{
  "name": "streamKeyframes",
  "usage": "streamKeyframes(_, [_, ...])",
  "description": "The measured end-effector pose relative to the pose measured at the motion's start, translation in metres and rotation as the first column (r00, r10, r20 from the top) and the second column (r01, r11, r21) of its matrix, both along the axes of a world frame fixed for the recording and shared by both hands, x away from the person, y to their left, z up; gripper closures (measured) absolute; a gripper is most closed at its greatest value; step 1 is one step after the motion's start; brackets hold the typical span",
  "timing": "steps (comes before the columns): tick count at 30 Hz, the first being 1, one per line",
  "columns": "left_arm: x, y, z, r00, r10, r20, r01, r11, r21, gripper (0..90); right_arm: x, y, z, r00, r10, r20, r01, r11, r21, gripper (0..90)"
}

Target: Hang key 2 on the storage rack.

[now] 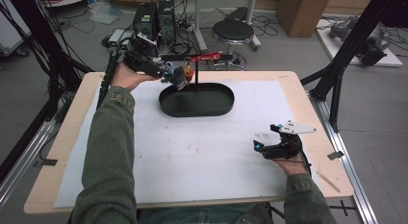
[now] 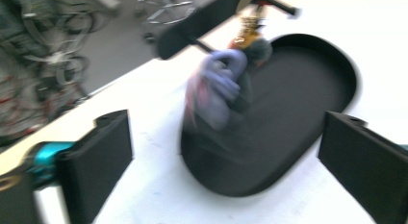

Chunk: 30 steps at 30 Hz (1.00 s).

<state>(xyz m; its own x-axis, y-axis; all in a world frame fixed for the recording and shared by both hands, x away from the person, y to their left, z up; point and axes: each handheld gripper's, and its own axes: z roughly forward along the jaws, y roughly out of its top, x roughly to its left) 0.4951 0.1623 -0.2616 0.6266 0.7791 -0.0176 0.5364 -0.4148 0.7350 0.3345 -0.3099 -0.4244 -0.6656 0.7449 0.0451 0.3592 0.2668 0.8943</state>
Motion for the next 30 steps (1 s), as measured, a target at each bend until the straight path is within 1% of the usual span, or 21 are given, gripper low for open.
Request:
streamKeyframes(1, [-0.001,0.000,0.000,0.9999,-0.013,-0.005,0.013,0.9999,-0.012,1.7,0.000,0.000,0.000,1.0000,-0.001,0.003,0.001,1.000,-0.003,0.4])
streamKeyframes(2, [-0.003,0.000,0.000,0.9999,-0.009,-0.007,0.009,0.9999,-0.007,1.7,0.000,0.000,0.000,1.0000,-0.001,0.003,0.001,1.000,-0.003,0.4])
streamKeyframes(3, [-0.005,0.001,0.000,0.9999,-0.014,-0.003,0.014,0.9999,0.002,1.7,0.000,0.000,0.000,1.0000,0.000,0.001,0.000,1.000,0.000,0.4])
streamKeyframes(4, [-0.007,0.001,0.000,0.9999,-0.016,0.000,0.016,0.9999,0.000,1.7,-0.001,0.000,0.000,1.0000,-0.003,-0.003,0.003,1.000,0.002,0.4])
streamKeyframes(7, [-0.014,0.002,-0.003,0.9994,-0.034,0.008,0.034,0.9993,-0.015,1.7,0.000,0.000,0.000,1.0000,-0.001,0.002,0.001,1.000,0.000,0.4])
streamKeyframes(9, [-0.018,0.003,-0.007,0.9991,-0.042,0.010,0.042,0.9991,-0.003,1.7,0.000,0.000,0.000,1.0000,0.000,-0.001,0.000,1.000,0.000,0.4])
streamKeyframes(12, [-0.023,0.008,-0.015,0.9991,-0.041,0.003,0.041,0.9991,-0.011,1.7,0.000,0.000,0.000,1.0000,0.001,-0.001,-0.001,1.000,-0.005,0.4])
streamKeyframes(14, [-0.025,0.011,-0.020,0.9994,-0.034,-0.001,0.034,0.9993,-0.013,1.7,0.001,0.000,0.000,1.0000,-0.001,-0.002,0.001,1.000,-0.004,0.4])
streamKeyframes(18, [-0.028,0.016,-0.031,0.9993,-0.034,-0.014,0.034,0.9993,-0.016,1.7,0.001,0.000,-0.001,1.0000,-0.003,-0.005,0.003,1.000,-0.008,0.4])
streamKeyframes(20, [-0.030,0.018,-0.036,0.9993,-0.032,-0.018,0.031,0.9991,-0.030,1.7,0.001,0.000,-0.001,1.0000,-0.004,-0.005,0.004,1.000,-0.007,0.4])
streamKeyframes(23, [-0.034,0.021,-0.042,0.9991,-0.036,-0.024,0.035,0.9990,-0.028,1.7,0.000,0.000,-0.001,0.9999,-0.006,-0.011,0.006,1.000,-0.008,0.4])
streamKeyframes(27, [-0.040,0.026,-0.048,0.9993,-0.027,-0.026,0.026,0.9990,-0.036,1.7,0.001,0.000,-0.001,0.9999,-0.005,-0.010,0.005,1.000,-0.013,0.4])
streamKeyframes(29, [-0.041,0.028,-0.049,0.9988,-0.031,-0.038,0.030,0.9991,-0.031,1.7,0.001,0.000,-0.001,0.9999,-0.004,-0.010,0.004,1.000,-0.015,0.4])
streamKeyframes(30, [-0.042,0.029,-0.049,0.9988,-0.033,-0.037,0.032,0.9989,-0.034,1.7,0.001,0.001,-0.001,0.9999,-0.003,-0.012,0.003,1.000,-0.016,0.4])
